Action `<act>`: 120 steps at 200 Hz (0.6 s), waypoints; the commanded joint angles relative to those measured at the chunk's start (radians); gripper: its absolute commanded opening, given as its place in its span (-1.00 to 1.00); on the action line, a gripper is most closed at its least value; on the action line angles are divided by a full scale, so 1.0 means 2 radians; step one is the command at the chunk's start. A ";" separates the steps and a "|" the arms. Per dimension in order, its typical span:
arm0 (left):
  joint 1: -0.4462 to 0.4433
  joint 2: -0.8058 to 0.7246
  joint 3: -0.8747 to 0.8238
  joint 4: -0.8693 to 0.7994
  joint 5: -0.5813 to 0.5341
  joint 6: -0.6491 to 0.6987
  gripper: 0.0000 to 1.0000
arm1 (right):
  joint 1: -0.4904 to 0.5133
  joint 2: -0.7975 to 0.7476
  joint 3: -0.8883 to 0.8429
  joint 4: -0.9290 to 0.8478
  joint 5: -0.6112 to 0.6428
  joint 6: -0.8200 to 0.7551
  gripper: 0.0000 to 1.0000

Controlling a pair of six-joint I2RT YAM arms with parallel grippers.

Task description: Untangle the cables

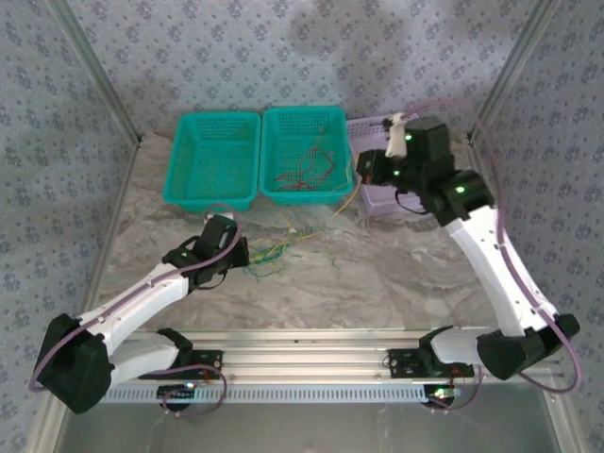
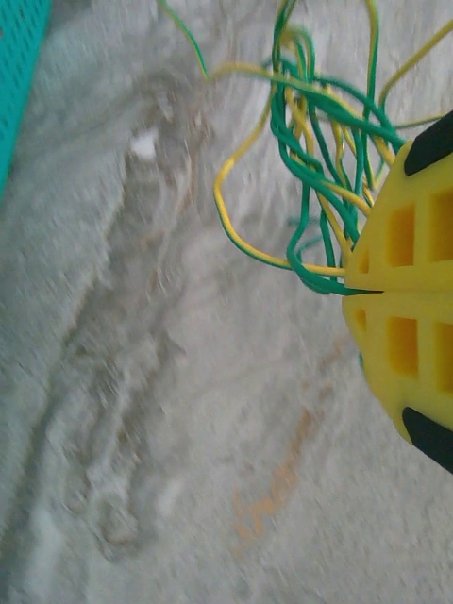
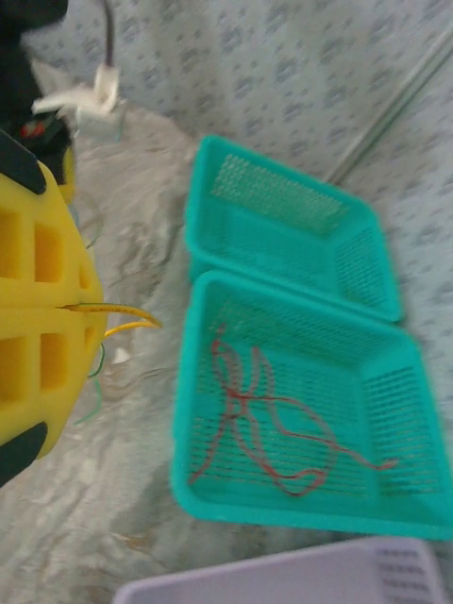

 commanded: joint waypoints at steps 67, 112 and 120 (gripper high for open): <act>-0.041 -0.024 0.038 0.025 -0.009 -0.008 -1.00 | 0.023 0.046 -0.156 0.128 -0.024 0.004 -0.59; -0.044 -0.045 0.043 0.014 -0.015 -0.013 -1.00 | 0.055 0.027 -0.157 0.140 -0.018 -0.008 0.06; -0.044 -0.048 0.043 0.013 -0.016 -0.014 -1.00 | 0.063 0.024 -0.159 0.142 -0.017 -0.005 0.09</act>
